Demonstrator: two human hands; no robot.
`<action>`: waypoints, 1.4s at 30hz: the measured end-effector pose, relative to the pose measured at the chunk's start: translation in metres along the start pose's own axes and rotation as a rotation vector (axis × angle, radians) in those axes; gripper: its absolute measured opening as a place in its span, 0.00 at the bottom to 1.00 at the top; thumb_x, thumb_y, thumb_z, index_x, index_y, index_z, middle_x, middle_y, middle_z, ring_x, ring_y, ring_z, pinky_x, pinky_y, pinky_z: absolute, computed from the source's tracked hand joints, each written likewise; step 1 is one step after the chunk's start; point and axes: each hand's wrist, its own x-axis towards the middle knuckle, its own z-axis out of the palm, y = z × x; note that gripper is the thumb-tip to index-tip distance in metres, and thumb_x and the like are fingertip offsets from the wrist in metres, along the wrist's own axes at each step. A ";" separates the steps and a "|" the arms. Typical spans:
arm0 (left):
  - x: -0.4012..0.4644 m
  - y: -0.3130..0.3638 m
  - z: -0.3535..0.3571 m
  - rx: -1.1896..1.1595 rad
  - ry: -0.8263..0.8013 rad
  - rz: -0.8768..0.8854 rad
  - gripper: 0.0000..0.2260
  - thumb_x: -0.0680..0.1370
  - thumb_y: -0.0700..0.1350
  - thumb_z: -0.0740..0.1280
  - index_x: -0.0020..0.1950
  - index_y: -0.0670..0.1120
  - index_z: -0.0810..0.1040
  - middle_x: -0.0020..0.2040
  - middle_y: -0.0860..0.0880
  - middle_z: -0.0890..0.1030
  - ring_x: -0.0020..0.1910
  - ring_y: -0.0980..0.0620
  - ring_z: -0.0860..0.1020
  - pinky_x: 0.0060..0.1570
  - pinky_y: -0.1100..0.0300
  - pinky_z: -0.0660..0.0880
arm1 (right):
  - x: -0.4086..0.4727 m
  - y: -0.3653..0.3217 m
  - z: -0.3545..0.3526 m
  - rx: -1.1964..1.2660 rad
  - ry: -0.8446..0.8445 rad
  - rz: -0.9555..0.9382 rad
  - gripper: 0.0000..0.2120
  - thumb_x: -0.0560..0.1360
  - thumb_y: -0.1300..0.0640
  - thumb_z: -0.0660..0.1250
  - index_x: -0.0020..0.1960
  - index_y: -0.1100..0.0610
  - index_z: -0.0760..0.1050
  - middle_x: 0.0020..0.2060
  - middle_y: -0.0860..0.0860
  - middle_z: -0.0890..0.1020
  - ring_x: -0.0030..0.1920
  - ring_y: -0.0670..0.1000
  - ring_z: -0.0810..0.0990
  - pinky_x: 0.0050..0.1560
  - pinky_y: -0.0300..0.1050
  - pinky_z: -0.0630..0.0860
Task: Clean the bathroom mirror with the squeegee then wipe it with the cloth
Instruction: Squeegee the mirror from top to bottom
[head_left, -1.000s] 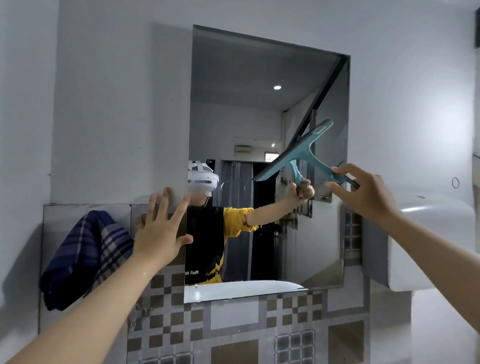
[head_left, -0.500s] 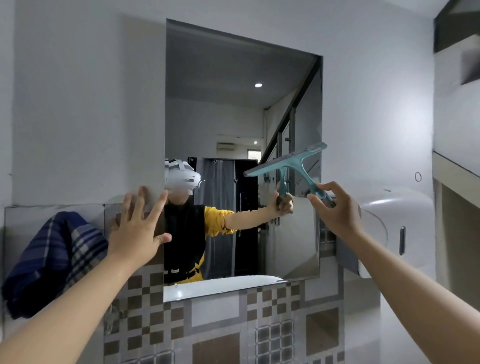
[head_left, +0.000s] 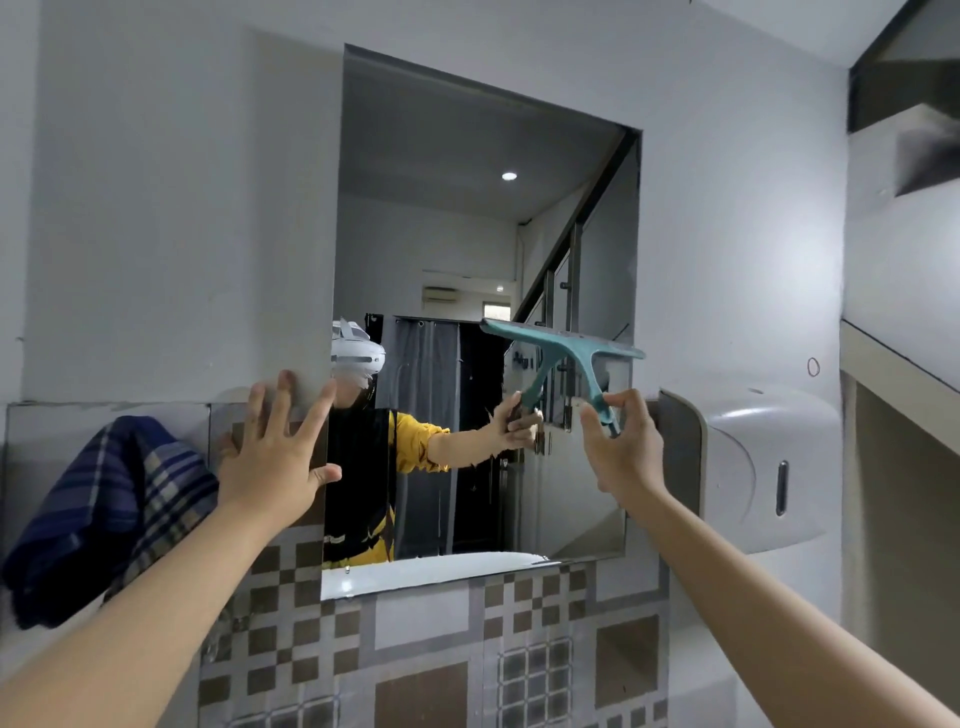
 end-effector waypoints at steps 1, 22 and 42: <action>0.000 0.000 0.000 0.000 -0.001 -0.002 0.45 0.72 0.61 0.65 0.72 0.61 0.32 0.77 0.44 0.38 0.75 0.39 0.37 0.65 0.30 0.56 | -0.004 -0.004 0.004 0.014 0.003 0.023 0.08 0.77 0.49 0.65 0.51 0.50 0.68 0.44 0.53 0.78 0.30 0.51 0.76 0.29 0.53 0.80; -0.031 -0.006 -0.001 0.059 0.023 0.101 0.49 0.62 0.57 0.76 0.76 0.55 0.53 0.77 0.37 0.51 0.72 0.29 0.57 0.50 0.32 0.74 | -0.089 -0.134 0.113 0.580 -0.048 0.427 0.08 0.79 0.55 0.61 0.52 0.56 0.63 0.32 0.53 0.75 0.12 0.44 0.68 0.18 0.36 0.69; -0.043 -0.012 0.019 -0.034 0.062 0.118 0.47 0.67 0.62 0.72 0.76 0.57 0.46 0.77 0.41 0.41 0.74 0.33 0.41 0.42 0.42 0.80 | -0.121 -0.073 0.113 0.019 -0.097 -0.193 0.11 0.76 0.50 0.67 0.57 0.52 0.72 0.29 0.40 0.74 0.22 0.40 0.66 0.24 0.37 0.65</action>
